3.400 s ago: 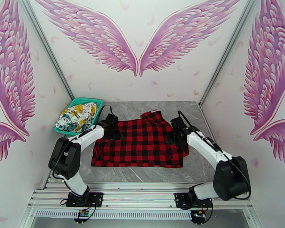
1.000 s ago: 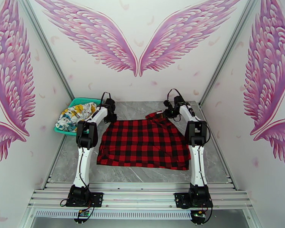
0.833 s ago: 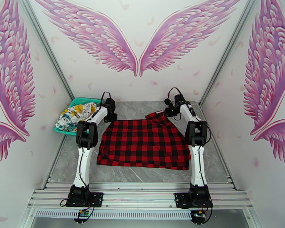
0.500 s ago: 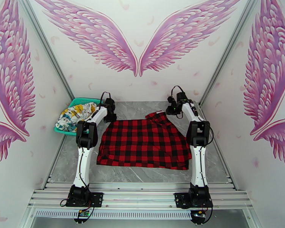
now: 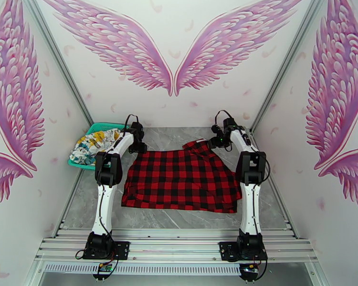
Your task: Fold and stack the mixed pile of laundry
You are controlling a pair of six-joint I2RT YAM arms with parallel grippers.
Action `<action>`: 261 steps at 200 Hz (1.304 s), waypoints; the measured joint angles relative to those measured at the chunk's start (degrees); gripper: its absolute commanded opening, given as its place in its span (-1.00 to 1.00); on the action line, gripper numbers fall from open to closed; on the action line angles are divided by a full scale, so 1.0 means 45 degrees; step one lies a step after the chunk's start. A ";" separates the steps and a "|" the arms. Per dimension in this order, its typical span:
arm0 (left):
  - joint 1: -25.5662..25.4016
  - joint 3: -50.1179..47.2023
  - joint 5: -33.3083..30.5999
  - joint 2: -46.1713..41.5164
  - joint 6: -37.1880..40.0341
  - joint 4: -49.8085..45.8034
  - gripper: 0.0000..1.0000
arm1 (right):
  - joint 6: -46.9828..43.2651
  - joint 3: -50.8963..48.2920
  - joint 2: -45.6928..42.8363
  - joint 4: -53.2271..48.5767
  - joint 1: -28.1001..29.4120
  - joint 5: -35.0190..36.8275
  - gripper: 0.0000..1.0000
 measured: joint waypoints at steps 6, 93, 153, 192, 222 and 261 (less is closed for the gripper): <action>0.0000 0.0000 0.0005 0.0005 0.0000 -0.0029 0.19 | -0.0029 0.0238 0.0199 -0.0121 0.0063 0.0058 0.19; 0.0000 0.0000 0.0209 0.0209 0.0078 -0.0083 -0.33 | -0.0243 0.1205 0.0937 -0.1375 0.0738 0.2322 -0.63; 0.0005 0.0000 0.0384 0.0214 0.0092 -0.0034 -0.85 | 0.0447 0.1175 0.0889 -0.1355 0.0729 0.1676 -1.00; 0.0049 0.0000 0.0461 0.0214 0.0151 -0.0015 -0.99 | 0.0782 0.0325 0.0282 -0.1263 0.0568 0.1263 -1.00; 0.0073 -0.0005 0.0486 0.0204 0.0189 0.0049 -1.00 | 0.0947 -0.0685 -0.0729 -0.0976 0.0398 0.0903 -1.00; 0.0083 -0.0291 0.0520 -0.0083 0.0311 0.0306 -0.05 | 0.1117 -0.1515 -0.1768 -0.0491 0.0233 0.0544 -1.00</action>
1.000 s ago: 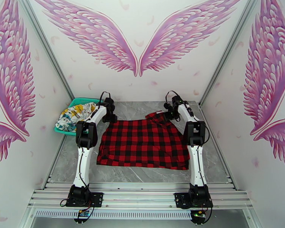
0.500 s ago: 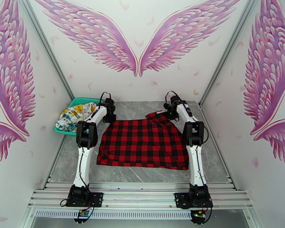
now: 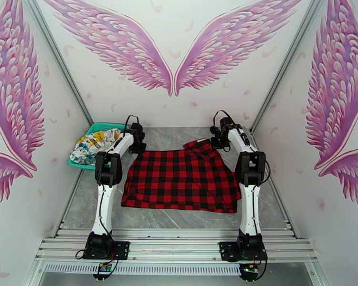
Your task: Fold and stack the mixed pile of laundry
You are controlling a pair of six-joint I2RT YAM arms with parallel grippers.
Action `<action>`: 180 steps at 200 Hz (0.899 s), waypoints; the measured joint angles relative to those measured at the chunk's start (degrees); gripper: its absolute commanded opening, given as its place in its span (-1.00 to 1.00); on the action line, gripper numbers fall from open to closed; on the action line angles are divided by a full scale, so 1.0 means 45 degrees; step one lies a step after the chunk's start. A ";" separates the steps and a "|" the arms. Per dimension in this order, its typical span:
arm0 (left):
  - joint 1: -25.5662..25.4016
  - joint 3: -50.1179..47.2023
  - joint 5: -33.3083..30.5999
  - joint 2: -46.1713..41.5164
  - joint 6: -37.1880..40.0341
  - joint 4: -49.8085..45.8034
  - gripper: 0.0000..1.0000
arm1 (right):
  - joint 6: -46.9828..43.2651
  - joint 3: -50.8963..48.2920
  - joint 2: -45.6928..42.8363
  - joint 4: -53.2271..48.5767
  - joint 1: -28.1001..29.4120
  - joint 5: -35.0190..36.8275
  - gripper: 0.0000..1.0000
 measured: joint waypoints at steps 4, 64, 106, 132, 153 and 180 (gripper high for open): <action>0.0000 -0.0005 0.0000 -0.0029 0.0010 0.0019 0.05 | 0.0005 -0.0044 -0.0039 0.0053 -0.0005 -0.0029 -1.00; 0.0277 0.0039 0.0000 -0.0092 -0.0219 0.0214 0.14 | 0.0151 -0.0253 -0.0087 0.0253 -0.0029 -0.0194 -1.00; 0.0321 0.0515 -0.0049 0.0112 -0.0325 0.0223 0.12 | 0.0248 -0.0335 -0.0087 0.0262 -0.0029 -0.0233 -1.00; 0.0296 0.0831 0.0068 0.0457 -0.0311 0.0160 0.15 | 0.0257 -0.0335 -0.0087 0.0262 -0.0029 -0.0233 -1.00; 0.0257 0.1093 0.0369 0.0748 -0.0301 -0.0039 0.09 | 0.0296 -0.0335 -0.0087 0.0262 -0.0029 -0.0233 -1.00; 0.0170 0.1579 0.0374 0.1103 -0.0267 -0.0403 -0.14 | 0.0296 -0.0335 -0.0087 0.0262 -0.0029 -0.0233 -1.00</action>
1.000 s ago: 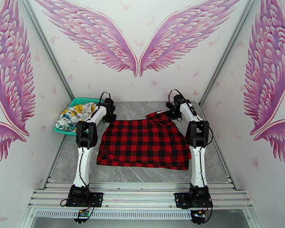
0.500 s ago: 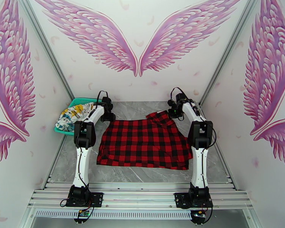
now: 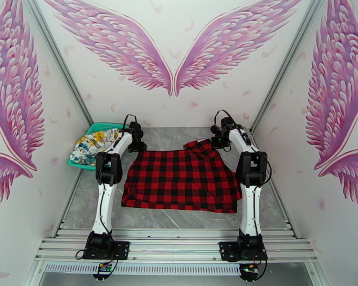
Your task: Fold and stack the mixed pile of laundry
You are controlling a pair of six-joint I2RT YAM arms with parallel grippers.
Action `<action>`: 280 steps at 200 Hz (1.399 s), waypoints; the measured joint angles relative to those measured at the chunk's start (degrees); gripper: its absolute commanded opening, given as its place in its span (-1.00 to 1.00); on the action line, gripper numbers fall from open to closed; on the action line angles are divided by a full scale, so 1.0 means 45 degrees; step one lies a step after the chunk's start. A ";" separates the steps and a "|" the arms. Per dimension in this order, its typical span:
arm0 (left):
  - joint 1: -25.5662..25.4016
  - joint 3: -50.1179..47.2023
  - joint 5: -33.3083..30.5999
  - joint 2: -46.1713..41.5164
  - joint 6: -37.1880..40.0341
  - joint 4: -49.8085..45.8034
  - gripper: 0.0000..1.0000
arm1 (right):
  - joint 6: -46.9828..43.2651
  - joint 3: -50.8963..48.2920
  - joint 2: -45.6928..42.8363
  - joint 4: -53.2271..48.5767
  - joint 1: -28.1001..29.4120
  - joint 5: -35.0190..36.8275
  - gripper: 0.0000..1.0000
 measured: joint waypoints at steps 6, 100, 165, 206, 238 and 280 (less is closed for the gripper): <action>-0.0005 0.0063 0.0010 0.0029 -0.0005 -0.0053 -0.20 | 0.0000 0.0000 0.0000 0.0000 0.0000 0.0000 -1.00; -0.0015 -0.0311 0.0335 -0.0189 0.0384 0.0219 -1.00 | 0.0282 -0.0884 -0.0194 0.0374 -0.0044 -0.0204 -1.00; -0.0015 -0.2754 0.0826 -0.2186 0.0831 0.1583 -1.00 | 0.0758 -0.2040 -0.1846 0.1044 -0.0379 -0.0685 -1.00; -0.0015 -0.3920 0.1127 -0.3541 0.0967 0.2288 -1.00 | 0.0942 -0.2997 -0.2730 0.1428 -0.0491 -0.0777 -1.00; -0.0015 -0.5008 0.1292 -0.4415 0.1069 0.2793 -1.00 | 0.1049 -0.3968 -0.3113 0.1753 -0.0525 -0.0816 -1.00; -0.0019 -0.6504 0.1292 -0.5605 0.1214 0.3249 -1.00 | 0.1302 -0.5100 -0.3769 0.2147 -0.0733 -0.0908 -1.00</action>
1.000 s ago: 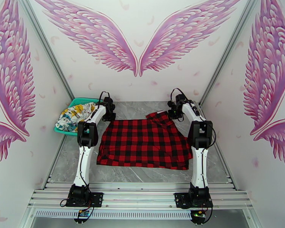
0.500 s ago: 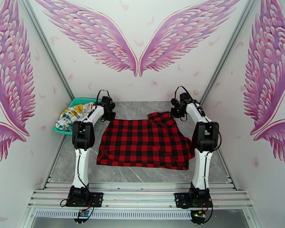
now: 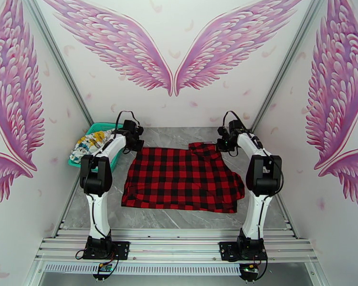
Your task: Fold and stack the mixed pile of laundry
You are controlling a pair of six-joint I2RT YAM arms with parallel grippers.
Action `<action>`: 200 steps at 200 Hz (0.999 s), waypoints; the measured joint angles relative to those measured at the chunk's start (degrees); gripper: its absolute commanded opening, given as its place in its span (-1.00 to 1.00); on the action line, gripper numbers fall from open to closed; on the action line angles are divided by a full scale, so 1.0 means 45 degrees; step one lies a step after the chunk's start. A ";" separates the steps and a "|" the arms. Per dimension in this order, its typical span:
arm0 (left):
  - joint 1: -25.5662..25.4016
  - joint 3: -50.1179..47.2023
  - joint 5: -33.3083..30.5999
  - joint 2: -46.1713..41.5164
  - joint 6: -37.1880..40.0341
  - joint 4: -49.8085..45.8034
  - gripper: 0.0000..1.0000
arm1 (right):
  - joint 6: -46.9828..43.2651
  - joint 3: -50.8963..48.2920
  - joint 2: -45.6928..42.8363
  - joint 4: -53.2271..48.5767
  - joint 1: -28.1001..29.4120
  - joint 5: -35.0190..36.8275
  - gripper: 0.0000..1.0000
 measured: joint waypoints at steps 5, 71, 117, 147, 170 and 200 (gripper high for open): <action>0.0005 -0.0170 0.0000 -0.0151 0.0010 0.0068 -1.00 | 0.0029 -0.0151 -0.0126 0.0063 -0.0024 -0.0010 -1.00; 0.0000 -0.2327 0.0049 -0.1778 0.0024 0.0855 -1.00 | 0.0491 -0.2161 -0.1846 0.0782 -0.0160 -0.0053 -1.00; -0.0024 -0.3745 0.0049 -0.2866 0.0010 0.1209 -1.00 | 0.0831 -0.3784 -0.3104 0.1073 -0.0160 -0.0039 -1.00; -0.0024 -0.4585 0.0049 -0.3589 -0.0044 0.1496 -1.00 | 0.1122 -0.4799 -0.4109 0.1418 -0.0160 0.0010 -1.00; -0.0112 -0.5241 -0.0010 -0.4085 -0.0180 0.1700 -1.00 | 0.1462 -0.5663 -0.4862 0.1666 -0.0160 0.0112 -1.00; -0.0340 -0.6421 -0.0262 -0.4716 -0.0495 0.2055 -1.00 | 0.2181 -0.7198 -0.5858 0.2142 -0.0160 0.0301 -1.00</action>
